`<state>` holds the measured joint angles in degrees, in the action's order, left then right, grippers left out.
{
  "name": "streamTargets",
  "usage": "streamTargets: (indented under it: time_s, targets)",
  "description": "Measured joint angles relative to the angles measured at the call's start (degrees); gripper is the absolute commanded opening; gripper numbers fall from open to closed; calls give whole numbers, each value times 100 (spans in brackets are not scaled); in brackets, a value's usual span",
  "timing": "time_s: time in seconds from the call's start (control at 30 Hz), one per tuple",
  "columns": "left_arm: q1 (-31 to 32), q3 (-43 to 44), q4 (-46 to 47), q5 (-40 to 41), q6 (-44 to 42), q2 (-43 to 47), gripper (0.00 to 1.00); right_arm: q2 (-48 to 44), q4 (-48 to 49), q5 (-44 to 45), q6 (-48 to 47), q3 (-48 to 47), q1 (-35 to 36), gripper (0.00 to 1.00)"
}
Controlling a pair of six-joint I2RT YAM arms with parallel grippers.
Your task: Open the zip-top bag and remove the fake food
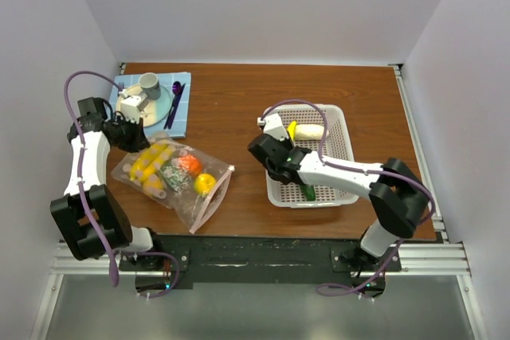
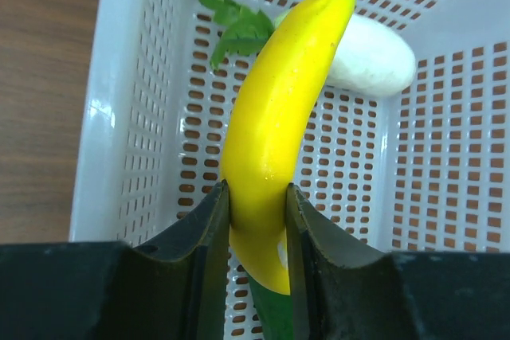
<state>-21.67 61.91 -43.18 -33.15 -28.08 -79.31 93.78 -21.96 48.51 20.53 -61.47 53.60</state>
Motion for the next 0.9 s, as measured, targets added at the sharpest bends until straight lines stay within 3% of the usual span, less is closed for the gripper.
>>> streamTargets:
  time_s: [0.1,0.17,0.2,0.33,0.4,0.43,0.47,0.7,0.9]
  targets:
    - [0,0,-127,-24,-2,-35,2,146,-125,-4,44,-101,-2,66]
    - [0,0,-162,-35,0,-66,11,74,-96,-4,9,-140,0,77]
    - [0,0,-162,-35,2,-81,27,-2,-52,-4,-33,-144,2,79]
    - [0,0,-127,-7,-31,-203,45,-553,170,-42,-323,-140,138,80]
    - [0,0,-116,48,-20,-341,63,-857,363,-83,-498,-129,323,79]
    - [0,0,-116,66,-31,-398,76,-990,459,-107,-592,-122,455,78]
    - [0,2,-118,90,-37,-446,97,-1102,553,-129,-675,-114,601,78]
    - [-17,129,-149,291,-68,-481,100,-1178,1274,-708,-1119,195,1591,70]
    - [-415,417,-271,398,-358,-479,100,-608,1705,-1521,-1213,398,1888,72]
